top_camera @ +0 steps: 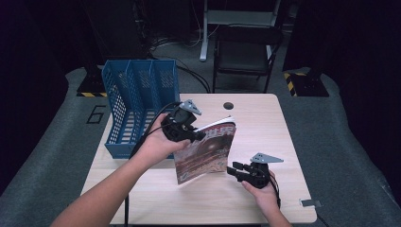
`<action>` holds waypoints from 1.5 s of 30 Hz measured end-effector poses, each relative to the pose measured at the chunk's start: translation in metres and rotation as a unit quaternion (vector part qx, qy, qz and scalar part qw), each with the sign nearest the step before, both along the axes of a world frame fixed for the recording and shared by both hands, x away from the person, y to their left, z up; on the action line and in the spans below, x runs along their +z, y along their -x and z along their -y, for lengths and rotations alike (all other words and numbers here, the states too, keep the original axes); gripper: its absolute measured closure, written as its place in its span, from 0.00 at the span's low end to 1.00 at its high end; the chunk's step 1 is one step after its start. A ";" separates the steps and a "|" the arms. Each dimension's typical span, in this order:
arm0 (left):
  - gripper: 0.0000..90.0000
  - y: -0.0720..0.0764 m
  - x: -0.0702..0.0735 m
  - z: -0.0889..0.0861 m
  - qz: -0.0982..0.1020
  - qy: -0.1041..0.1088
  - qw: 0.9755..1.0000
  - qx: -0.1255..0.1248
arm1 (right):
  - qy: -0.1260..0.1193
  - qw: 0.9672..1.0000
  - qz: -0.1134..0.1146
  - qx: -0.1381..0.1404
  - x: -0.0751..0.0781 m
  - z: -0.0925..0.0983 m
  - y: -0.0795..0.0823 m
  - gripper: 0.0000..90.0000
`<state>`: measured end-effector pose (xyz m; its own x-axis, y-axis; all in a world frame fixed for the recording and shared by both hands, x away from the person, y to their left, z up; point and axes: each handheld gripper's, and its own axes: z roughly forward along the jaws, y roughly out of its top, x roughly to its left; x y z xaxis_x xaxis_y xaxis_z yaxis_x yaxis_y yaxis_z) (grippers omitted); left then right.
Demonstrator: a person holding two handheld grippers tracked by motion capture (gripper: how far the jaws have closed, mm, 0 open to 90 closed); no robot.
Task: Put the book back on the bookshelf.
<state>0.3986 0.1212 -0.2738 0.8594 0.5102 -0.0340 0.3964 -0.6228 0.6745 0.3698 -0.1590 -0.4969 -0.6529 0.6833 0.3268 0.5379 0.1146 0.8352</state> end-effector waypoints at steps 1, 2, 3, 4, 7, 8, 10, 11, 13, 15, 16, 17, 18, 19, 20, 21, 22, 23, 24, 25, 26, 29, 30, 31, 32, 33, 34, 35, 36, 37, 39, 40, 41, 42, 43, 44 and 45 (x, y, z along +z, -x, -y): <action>0.93 0.000 0.001 0.000 -0.003 0.002 1.000 0.001 | 0.000 1.000 0.000 0.000 0.000 0.000 0.000 0.64; 0.93 0.000 0.001 -0.001 -0.002 0.002 1.000 0.002 | 0.000 1.000 -0.001 0.000 0.000 0.000 0.000 0.63; 0.93 0.000 0.002 -0.001 -0.001 0.002 1.000 0.002 | 0.001 1.000 -0.001 -0.001 0.000 0.000 0.000 0.63; 0.93 0.000 0.003 -0.001 0.000 0.004 1.000 0.004 | 0.001 1.000 -0.001 -0.001 0.000 0.000 0.000 0.62; 0.93 0.000 0.005 -0.002 -0.003 0.006 1.000 0.005 | 0.004 1.000 -0.002 -0.004 0.000 0.000 0.000 0.62; 0.93 -0.001 0.007 -0.003 0.001 0.004 1.000 0.005 | 0.006 1.000 -0.001 -0.005 0.000 0.000 0.000 0.62; 0.93 -0.001 0.009 -0.004 0.002 0.005 1.000 0.006 | 0.005 1.000 -0.004 -0.008 0.000 0.000 0.000 0.61; 0.93 -0.001 0.009 -0.004 0.002 0.007 1.000 0.008 | 0.006 1.000 -0.004 -0.007 0.000 0.000 0.000 0.61; 0.93 -0.001 0.012 -0.005 0.004 0.008 1.000 0.010 | 0.006 1.000 -0.004 -0.007 0.000 0.000 0.000 0.61; 0.93 -0.001 0.015 -0.006 0.004 0.010 1.000 0.012 | 0.007 1.000 -0.003 -0.007 0.000 0.000 0.000 0.60; 0.93 -0.001 0.016 -0.007 0.006 0.009 1.000 0.011 | 0.007 1.000 -0.003 -0.007 0.000 0.000 0.000 0.60; 0.93 -0.001 0.017 -0.008 0.005 0.010 1.000 0.013 | 0.007 1.000 -0.003 -0.007 0.000 0.000 0.000 0.60; 0.93 -0.001 0.019 -0.009 0.006 0.011 1.000 0.013 | 0.007 1.000 -0.003 -0.007 -0.001 0.000 0.000 0.60; 0.93 -0.001 0.020 -0.009 0.005 0.011 1.000 0.014 | 0.007 1.000 -0.004 -0.008 -0.001 0.000 0.000 0.60; 0.93 -0.001 0.022 -0.010 0.007 0.011 1.000 0.015 | 0.007 1.000 -0.004 -0.008 -0.001 0.000 0.000 0.60; 0.93 -0.001 0.022 -0.010 0.007 0.012 1.000 0.016 | 0.007 1.000 -0.004 -0.008 -0.001 0.000 0.000 0.60; 0.93 -0.001 0.024 -0.011 0.008 0.010 1.000 0.017 | 0.007 1.000 -0.004 -0.008 -0.001 0.000 0.000 0.59; 0.93 -0.002 0.025 -0.012 0.008 0.010 1.000 0.017 | 0.007 1.000 -0.004 -0.008 -0.001 0.000 0.000 0.59; 0.93 -0.002 0.027 -0.012 0.010 0.010 1.000 0.017 | 0.007 1.000 -0.004 -0.008 -0.001 0.000 0.000 0.59; 0.93 -0.002 0.028 -0.013 0.009 0.012 1.000 0.018 | 0.007 1.000 -0.004 -0.008 -0.001 0.000 0.000 0.59; 0.93 -0.002 0.029 -0.014 0.011 0.011 1.000 0.019 | 0.005 1.000 -0.005 -0.003 -0.001 0.000 0.000 0.59; 0.93 -0.004 0.034 -0.016 0.010 0.013 1.000 0.021 | 0.004 1.000 -0.008 -0.001 -0.001 0.000 0.000 0.58; 0.93 -0.005 0.035 -0.017 0.011 0.014 1.000 0.022 | 0.004 1.000 -0.009 0.000 -0.001 -0.001 0.000 0.58; 0.93 -0.005 0.037 -0.018 0.011 0.015 1.000 0.025 | 0.005 1.000 -0.008 -0.001 -0.001 -0.001 0.000 0.58; 0.93 -0.005 0.038 -0.019 0.011 0.016 0.999 0.026 | 0.005 1.000 -0.008 -0.001 -0.001 -0.001 0.000 0.58; 0.93 -0.005 0.040 -0.019 0.013 0.016 0.999 0.027 | 0.005 1.000 -0.008 -0.001 -0.001 0.000 0.000 0.58; 0.93 -0.005 0.042 -0.020 0.015 0.016 0.999 0.029 | 0.004 1.000 -0.008 0.000 -0.001 0.000 0.000 0.58; 0.93 -0.005 0.043 -0.021 0.017 0.016 0.999 0.031 | 0.004 1.000 -0.008 -0.001 -0.001 0.000 0.000 0.58; 0.93 -0.006 0.045 -0.022 0.017 0.016 0.999 0.031 | 0.004 1.000 -0.008 -0.002 -0.001 0.000 0.000 0.57; 0.93 -0.006 0.046 -0.023 0.017 0.017 0.999 0.033 | 0.004 1.000 -0.008 -0.001 -0.001 0.000 0.000 0.57; 0.93 -0.007 0.048 -0.025 0.018 0.016 0.999 0.035 | 0.004 1.000 -0.011 -0.002 -0.001 0.000 0.000 0.55; 0.93 -0.007 0.050 -0.026 0.019 0.016 0.999 0.036 | 0.006 1.000 -0.009 0.000 -0.002 0.000 0.000 0.55; 0.93 -0.007 0.052 -0.027 0.018 0.018 0.999 0.039 | 0.008 1.000 -0.009 -0.005 -0.002 0.000 0.000 0.55; 0.93 -0.008 0.053 -0.028 0.020 0.017 0.999 0.040 | 0.006 1.000 -0.008 0.001 -0.001 0.000 0.000 0.55; 0.93 -0.008 0.054 -0.028 0.020 0.017 0.999 0.041 | 0.008 1.000 -0.006 0.000 -0.001 0.000 0.000 0.55; 0.93 -0.008 0.055 -0.029 0.021 0.016 0.999 0.042 | 0.010 1.000 -0.005 0.000 -0.001 -0.001 0.000 0.55; 0.93 -0.008 0.057 -0.030 0.022 0.016 0.999 0.043 | 0.013 1.000 -0.005 0.001 -0.001 -0.001 0.000 0.54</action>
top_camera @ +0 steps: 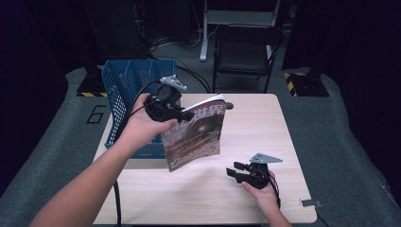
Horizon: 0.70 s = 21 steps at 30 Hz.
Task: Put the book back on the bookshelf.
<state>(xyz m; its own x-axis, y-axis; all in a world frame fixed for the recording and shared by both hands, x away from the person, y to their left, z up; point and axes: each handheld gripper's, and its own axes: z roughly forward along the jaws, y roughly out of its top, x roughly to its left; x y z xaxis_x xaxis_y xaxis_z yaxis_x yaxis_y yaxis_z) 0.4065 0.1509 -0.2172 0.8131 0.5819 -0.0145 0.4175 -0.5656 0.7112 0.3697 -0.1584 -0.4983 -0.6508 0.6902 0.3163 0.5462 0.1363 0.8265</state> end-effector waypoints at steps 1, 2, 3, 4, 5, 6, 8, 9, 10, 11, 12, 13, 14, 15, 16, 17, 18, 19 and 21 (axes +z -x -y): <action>0.93 0.000 0.001 -0.001 0.000 0.002 1.000 0.000 | 0.003 1.000 0.002 0.000 0.000 0.000 0.000 0.54; 0.93 0.000 0.002 -0.002 0.000 0.001 1.000 0.002 | 0.005 1.000 0.003 -0.001 0.000 0.000 0.000 0.54; 0.93 -0.001 0.004 -0.002 0.000 0.003 1.000 0.003 | 0.011 1.000 0.005 -0.004 0.000 0.000 0.000 0.54; 0.93 -0.001 0.005 -0.003 0.001 0.003 1.000 0.005 | 0.012 1.000 0.003 -0.006 0.000 0.000 0.000 0.54; 0.93 -0.001 0.006 -0.004 0.002 0.003 1.000 0.006 | 0.013 1.000 0.005 -0.008 0.000 -0.001 0.000 0.54; 0.93 -0.002 0.007 -0.005 0.002 0.004 1.000 0.007 | 0.015 1.000 0.006 -0.010 0.000 0.000 0.000 0.53; 0.93 -0.002 0.009 -0.007 0.005 0.004 1.000 0.011 | 0.023 1.000 0.007 -0.015 -0.001 0.000 0.000 0.53; 0.93 -0.002 0.011 -0.008 0.004 0.004 1.000 0.012 | 0.026 1.000 0.010 -0.012 -0.001 0.000 0.000 0.54; 0.93 -0.003 0.012 -0.009 0.004 0.003 1.000 0.013 | 0.027 1.000 0.007 -0.008 -0.002 0.001 0.000 0.54; 0.93 -0.003 0.013 -0.010 0.006 0.003 1.000 0.014 | 0.030 0.999 0.007 -0.016 -0.002 0.000 0.000 0.54; 0.93 -0.003 0.014 -0.011 0.007 0.002 1.000 0.016 | 0.034 0.999 0.004 -0.013 -0.003 0.001 0.000 0.54; 0.93 -0.003 0.014 -0.013 0.007 0.002 1.000 0.016 | 0.037 0.999 0.002 -0.013 -0.003 0.001 -0.001 0.54; 0.93 -0.003 0.015 -0.014 0.007 0.002 1.000 0.018 | 0.035 0.999 0.001 -0.014 -0.004 0.001 -0.001 0.54; 0.93 -0.003 0.015 -0.015 0.010 0.001 1.000 0.021 | 0.041 0.999 0.003 -0.019 -0.004 0.001 -0.002 0.54; 0.93 -0.004 0.016 -0.017 0.007 0.003 1.000 0.021 | 0.043 0.999 0.003 -0.021 -0.005 0.001 -0.002 0.54; 0.93 -0.004 0.016 -0.018 0.008 0.002 1.000 0.023 | 0.044 0.999 0.002 -0.021 -0.005 0.002 -0.002 0.53; 0.93 -0.005 0.016 -0.019 0.006 0.003 1.000 0.023 | 0.042 0.999 -0.001 -0.020 -0.005 0.002 -0.002 0.52; 0.93 -0.005 0.016 -0.020 0.007 0.002 1.000 0.026 | 0.048 0.998 -0.002 -0.027 -0.006 0.002 -0.003 0.52; 0.93 -0.006 0.016 -0.022 0.006 0.003 1.000 0.028 | 0.054 0.998 -0.002 -0.023 -0.006 0.003 -0.003 0.53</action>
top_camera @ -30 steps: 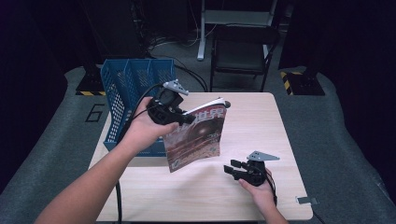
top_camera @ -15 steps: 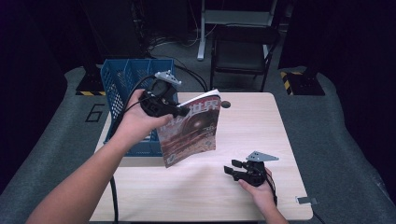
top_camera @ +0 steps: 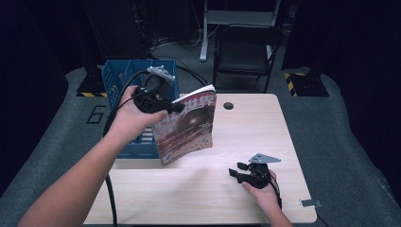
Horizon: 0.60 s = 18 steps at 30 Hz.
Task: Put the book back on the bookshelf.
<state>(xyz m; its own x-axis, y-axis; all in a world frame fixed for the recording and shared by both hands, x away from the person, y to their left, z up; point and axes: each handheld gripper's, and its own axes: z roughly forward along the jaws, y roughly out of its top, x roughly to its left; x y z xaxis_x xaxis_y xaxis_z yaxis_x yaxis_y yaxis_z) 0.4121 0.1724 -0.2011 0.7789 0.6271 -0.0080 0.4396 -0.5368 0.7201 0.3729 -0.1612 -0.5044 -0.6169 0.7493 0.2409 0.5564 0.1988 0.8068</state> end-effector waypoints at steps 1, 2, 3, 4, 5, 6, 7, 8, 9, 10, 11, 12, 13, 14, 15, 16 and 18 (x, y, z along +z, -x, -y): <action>0.93 0.000 0.001 -0.001 -0.002 0.001 1.000 0.001 | 0.007 1.000 0.001 -0.004 0.000 0.000 0.000 0.53; 0.93 0.000 0.001 -0.002 0.000 0.001 1.000 0.004 | 0.009 1.000 0.000 -0.001 -0.001 0.001 0.000 0.53; 0.93 -0.001 0.002 -0.003 -0.002 0.001 1.000 0.002 | 0.012 1.000 -0.002 -0.004 -0.001 0.002 -0.001 0.53; 0.93 -0.001 0.002 -0.004 0.000 0.001 1.000 0.004 | 0.010 1.000 -0.004 -0.008 -0.001 0.002 -0.001 0.53; 0.93 -0.001 0.003 -0.005 0.001 0.002 1.000 0.007 | 0.014 1.000 0.000 -0.009 -0.001 0.002 -0.001 0.53; 0.93 -0.001 0.004 -0.006 -0.001 0.001 1.000 0.007 | 0.014 1.000 0.000 -0.013 -0.001 0.002 -0.001 0.53; 0.93 -0.001 0.005 -0.007 0.002 0.002 1.000 0.009 | 0.017 1.000 0.000 -0.007 -0.002 0.003 -0.001 0.54; 0.93 -0.002 0.006 -0.008 0.000 0.001 1.000 0.008 | 0.018 1.000 -0.001 -0.007 -0.002 0.003 -0.001 0.54; 0.93 -0.002 0.006 -0.009 0.001 0.002 1.000 0.012 | 0.017 1.000 -0.005 -0.010 -0.002 0.003 -0.001 0.55; 0.93 -0.002 0.007 -0.010 0.002 0.002 1.000 0.014 | 0.019 1.000 -0.001 -0.008 -0.002 0.004 -0.002 0.55; 0.93 -0.003 0.007 -0.010 0.001 0.001 1.000 0.014 | 0.019 1.000 0.000 -0.009 -0.002 0.004 -0.002 0.55; 0.93 -0.003 0.008 -0.011 0.002 -0.001 1.000 0.015 | 0.021 1.000 0.000 -0.016 -0.003 0.004 -0.001 0.55; 0.93 -0.003 0.009 -0.012 0.002 0.000 1.000 0.016 | 0.022 1.000 0.000 -0.017 -0.003 0.004 -0.001 0.55; 0.93 -0.004 0.010 -0.013 0.003 0.001 1.000 0.019 | 0.023 1.000 -0.001 -0.017 -0.003 0.004 -0.002 0.55; 0.93 -0.004 0.011 -0.014 0.003 0.002 1.000 0.022 | 0.023 1.000 -0.001 -0.020 -0.003 0.004 -0.002 0.55; 0.93 -0.005 0.012 -0.016 0.004 0.002 1.000 0.024 | 0.020 1.000 0.000 -0.019 -0.003 0.004 -0.002 0.55; 0.93 -0.006 0.014 -0.019 0.005 0.005 1.000 0.030 | 0.022 0.999 0.002 -0.023 -0.003 0.005 -0.002 0.54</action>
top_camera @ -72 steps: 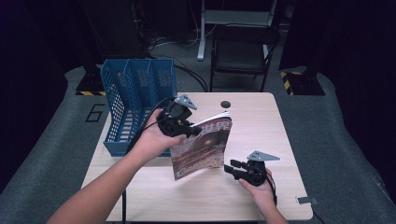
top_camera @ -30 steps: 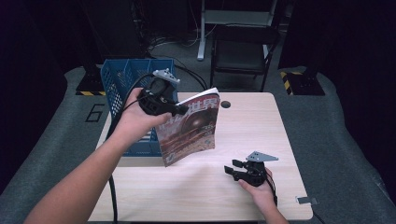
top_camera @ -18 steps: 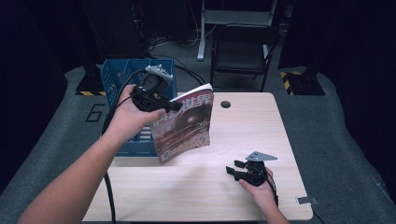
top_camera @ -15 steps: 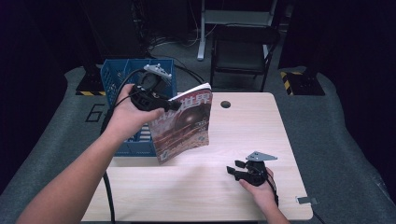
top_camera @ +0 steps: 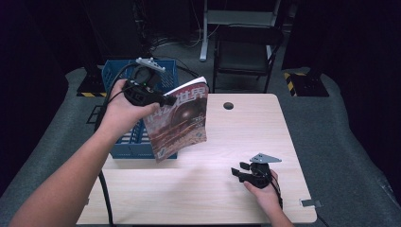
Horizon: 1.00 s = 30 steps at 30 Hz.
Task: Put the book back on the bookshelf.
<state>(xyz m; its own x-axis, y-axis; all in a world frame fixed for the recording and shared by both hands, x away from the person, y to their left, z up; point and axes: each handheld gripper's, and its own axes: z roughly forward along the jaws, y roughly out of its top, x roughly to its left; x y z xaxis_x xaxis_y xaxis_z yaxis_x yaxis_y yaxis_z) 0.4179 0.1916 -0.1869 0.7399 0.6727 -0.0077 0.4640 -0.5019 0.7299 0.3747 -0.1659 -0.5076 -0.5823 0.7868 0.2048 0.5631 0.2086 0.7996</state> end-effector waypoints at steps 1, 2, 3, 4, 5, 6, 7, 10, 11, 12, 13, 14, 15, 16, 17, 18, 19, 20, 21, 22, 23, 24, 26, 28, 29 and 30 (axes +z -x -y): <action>0.93 -0.001 0.001 -0.002 0.001 0.001 1.000 0.003 | -0.001 1.000 0.000 -0.003 0.000 0.000 0.000 0.53; 0.93 -0.001 0.002 -0.004 0.002 0.002 1.000 0.008 | -0.001 1.000 -0.001 -0.002 0.000 0.000 0.000 0.53; 0.93 -0.002 0.002 -0.006 0.004 0.002 1.000 0.011 | 0.001 1.000 -0.007 -0.001 0.000 0.000 0.000 0.53; 0.93 -0.002 0.003 -0.009 0.004 0.004 1.000 0.014 | 0.007 1.000 -0.005 -0.003 -0.001 -0.001 0.000 0.52; 0.93 -0.003 0.004 -0.011 0.004 0.006 1.000 0.018 | 0.013 1.000 0.001 -0.001 -0.001 -0.001 0.000 0.52; 0.93 -0.003 0.004 -0.013 0.006 0.004 1.000 0.022 | 0.015 1.000 -0.001 -0.003 -0.001 -0.002 0.000 0.52; 0.93 -0.004 0.005 -0.016 0.008 0.002 1.000 0.022 | 0.018 1.000 0.003 0.000 -0.002 -0.002 0.000 0.51; 0.93 -0.006 0.006 -0.023 0.005 0.001 1.000 0.031 | 0.028 1.000 0.004 0.004 -0.002 -0.004 0.001 0.51; 0.93 -0.007 0.007 -0.025 0.004 0.002 0.999 0.035 | 0.033 0.999 0.007 0.002 -0.002 -0.004 0.001 0.51; 0.93 -0.007 0.006 -0.026 0.005 0.004 0.999 0.038 | 0.032 0.999 0.008 0.002 -0.002 -0.005 0.001 0.51; 0.93 -0.008 0.006 -0.028 0.004 0.005 0.999 0.042 | 0.033 0.999 0.010 0.002 -0.002 -0.005 0.001 0.51; 0.93 -0.009 0.006 -0.030 0.003 0.006 0.999 0.045 | 0.033 0.999 0.012 0.000 -0.002 -0.005 0.001 0.51; 0.93 -0.009 0.006 -0.031 0.002 0.008 0.999 0.048 | 0.034 0.999 0.013 0.000 -0.002 -0.006 0.001 0.51; 0.93 -0.010 0.007 -0.033 0.001 0.008 0.999 0.052 | 0.035 0.999 0.013 -0.001 -0.002 -0.005 0.001 0.51; 0.93 -0.011 0.006 -0.035 0.004 0.011 0.998 0.056 | 0.035 0.999 0.012 -0.002 -0.002 -0.005 0.001 0.51; 0.93 -0.011 0.007 -0.037 0.003 0.011 0.998 0.059 | 0.035 0.999 0.011 -0.002 -0.002 -0.005 0.001 0.50; 0.93 -0.012 0.007 -0.039 0.002 0.009 0.998 0.059 | 0.033 0.999 0.010 -0.003 -0.002 -0.005 0.001 0.50; 0.93 -0.012 0.007 -0.040 0.002 0.016 0.998 0.067 | 0.033 0.999 0.009 -0.002 -0.001 -0.005 0.001 0.50; 0.93 -0.012 0.008 -0.043 0.001 0.010 0.998 0.064 | 0.031 0.999 0.009 -0.002 -0.001 -0.004 0.001 0.50; 0.93 -0.013 0.008 -0.045 0.000 0.011 0.998 0.067 | 0.032 0.999 0.009 0.000 -0.001 -0.004 0.001 0.50; 0.93 -0.013 0.009 -0.047 0.001 0.012 0.998 0.070 | 0.029 1.000 0.007 -0.004 -0.001 -0.004 0.001 0.50; 0.93 -0.013 0.009 -0.049 0.001 0.012 0.997 0.071 | 0.028 1.000 0.007 -0.003 -0.001 -0.004 0.001 0.49; 0.93 -0.013 0.010 -0.052 0.001 0.019 0.997 0.079 | 0.031 1.000 0.006 -0.001 -0.001 -0.004 0.001 0.49; 0.93 -0.014 0.011 -0.056 0.006 0.023 0.996 0.087 | 0.027 1.000 0.001 -0.003 -0.002 -0.005 0.002 0.49; 0.93 -0.014 0.012 -0.059 0.003 0.021 0.996 0.087 | 0.027 1.000 0.002 -0.002 -0.002 -0.006 0.002 0.49; 0.93 -0.014 0.012 -0.061 0.001 0.021 0.996 0.089 | 0.032 0.999 0.006 0.004 -0.002 -0.005 0.001 0.48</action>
